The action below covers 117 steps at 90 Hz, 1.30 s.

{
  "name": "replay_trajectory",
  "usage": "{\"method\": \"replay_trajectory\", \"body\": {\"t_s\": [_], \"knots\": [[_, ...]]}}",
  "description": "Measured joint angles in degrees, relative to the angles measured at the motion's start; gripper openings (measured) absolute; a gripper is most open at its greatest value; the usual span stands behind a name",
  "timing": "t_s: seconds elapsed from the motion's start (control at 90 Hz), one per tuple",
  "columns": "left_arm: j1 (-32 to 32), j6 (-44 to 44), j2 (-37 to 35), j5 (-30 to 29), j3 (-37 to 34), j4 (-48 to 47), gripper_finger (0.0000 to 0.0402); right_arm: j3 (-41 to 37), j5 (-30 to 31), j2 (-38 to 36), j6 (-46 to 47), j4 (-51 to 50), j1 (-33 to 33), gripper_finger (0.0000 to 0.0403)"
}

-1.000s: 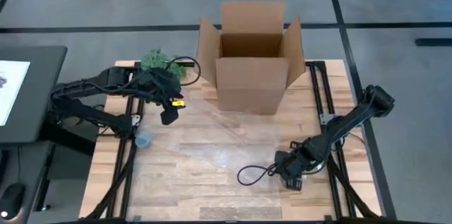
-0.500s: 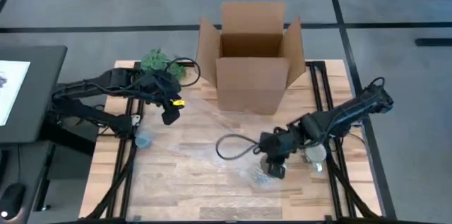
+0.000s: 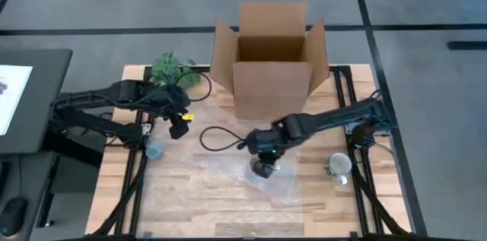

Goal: Wrap mug
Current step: Wrap the white mug with bubble wrap

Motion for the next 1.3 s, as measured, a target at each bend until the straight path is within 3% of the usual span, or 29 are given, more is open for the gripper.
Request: {"method": "replay_trajectory", "body": {"t_s": [0.2,0.5,0.656,0.756,1.0,1.3], "knots": [[0.0,1.4,-3.3,-0.9,-0.6,0.2,0.0164,-0.1,-0.4,5.2,4.7,0.7,-3.1,0.0004],[0.0,2.2,-6.4,-1.4,-0.6,0.9,0.0164,0.0,1.2,5.3,8.7,2.0,-3.2,0.0004],[0.0,2.6,-7.1,-1.7,-0.6,0.7,0.0164,-0.1,1.9,5.3,21.9,-3.4,-4.6,0.0004],[0.0,2.0,-7.1,-1.9,-0.6,0.6,0.0164,0.0,5.9,5.3,26.3,-1.2,-6.1,0.0004],[-0.5,-4.8,-7.5,-1.2,-0.6,-4.6,0.0164,0.0,3.7,6.4,24.8,1.3,-9.8,0.0004],[-4.0,-5.6,-9.3,-1.2,-0.6,-5.4,0.0164,0.0,0.4,11.7,27.9,-0.1,-7.9,0.0004]]}}
